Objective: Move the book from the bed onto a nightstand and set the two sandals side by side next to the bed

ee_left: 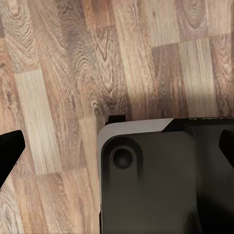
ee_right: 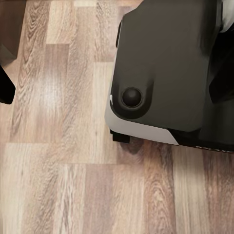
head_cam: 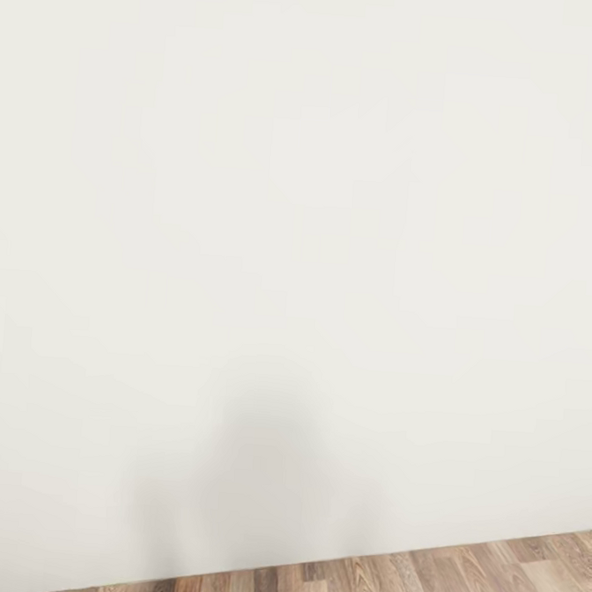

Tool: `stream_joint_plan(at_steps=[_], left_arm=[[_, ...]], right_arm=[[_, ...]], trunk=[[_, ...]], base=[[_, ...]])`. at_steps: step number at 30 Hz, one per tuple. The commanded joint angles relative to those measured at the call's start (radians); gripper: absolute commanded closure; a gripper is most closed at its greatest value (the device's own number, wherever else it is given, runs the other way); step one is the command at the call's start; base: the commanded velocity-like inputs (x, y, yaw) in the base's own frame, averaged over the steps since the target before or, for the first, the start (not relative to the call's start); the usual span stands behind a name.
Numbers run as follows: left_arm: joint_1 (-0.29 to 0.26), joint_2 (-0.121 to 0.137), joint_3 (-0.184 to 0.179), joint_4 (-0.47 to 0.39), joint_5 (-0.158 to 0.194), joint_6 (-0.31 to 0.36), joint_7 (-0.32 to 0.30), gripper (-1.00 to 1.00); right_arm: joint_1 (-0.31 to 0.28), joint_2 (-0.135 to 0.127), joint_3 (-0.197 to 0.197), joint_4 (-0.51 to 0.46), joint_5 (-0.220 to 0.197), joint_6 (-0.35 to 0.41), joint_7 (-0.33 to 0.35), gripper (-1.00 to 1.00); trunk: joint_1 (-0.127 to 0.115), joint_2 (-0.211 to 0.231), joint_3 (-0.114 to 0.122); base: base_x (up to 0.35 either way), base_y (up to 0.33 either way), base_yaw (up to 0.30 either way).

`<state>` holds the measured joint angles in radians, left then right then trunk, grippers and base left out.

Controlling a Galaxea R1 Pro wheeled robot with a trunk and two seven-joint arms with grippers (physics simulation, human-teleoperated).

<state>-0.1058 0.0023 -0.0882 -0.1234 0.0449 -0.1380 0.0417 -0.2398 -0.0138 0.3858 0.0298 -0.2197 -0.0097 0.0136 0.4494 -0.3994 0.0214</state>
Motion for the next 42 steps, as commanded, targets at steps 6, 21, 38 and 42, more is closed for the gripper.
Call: stream_joint_plan(at_steps=[6,21,38,42], left_arm=[[0.000,0.000,-0.008,0.001,0.005,-0.005,0.004,-1.00],[0.000,0.001,-0.008,0.001,0.006,-0.028,0.004,-1.00],[0.000,0.001,-0.008,0.001,0.005,-0.030,0.004,-1.00],[0.000,0.001,-0.008,0.001,0.005,-0.031,0.004,-1.00]], right_arm=[[-0.001,0.000,0.008,0.002,-0.009,-0.001,0.003,-1.00],[-0.001,-0.001,0.008,0.002,-0.010,-0.001,0.003,-1.00],[-0.001,-0.006,0.008,0.002,-0.015,-0.001,0.006,-1.00],[-0.001,-0.005,0.008,0.001,-0.015,-0.001,0.006,-1.00]], trunk=[[0.001,-0.001,0.000],[0.001,-0.001,0.000],[0.001,-0.001,0.000],[0.001,-0.001,0.000]], base=[[0.081,0.039,-0.285],[0.013,0.006,-0.292],[0.000,0.000,-0.293],[0.000,0.000,-0.293]])
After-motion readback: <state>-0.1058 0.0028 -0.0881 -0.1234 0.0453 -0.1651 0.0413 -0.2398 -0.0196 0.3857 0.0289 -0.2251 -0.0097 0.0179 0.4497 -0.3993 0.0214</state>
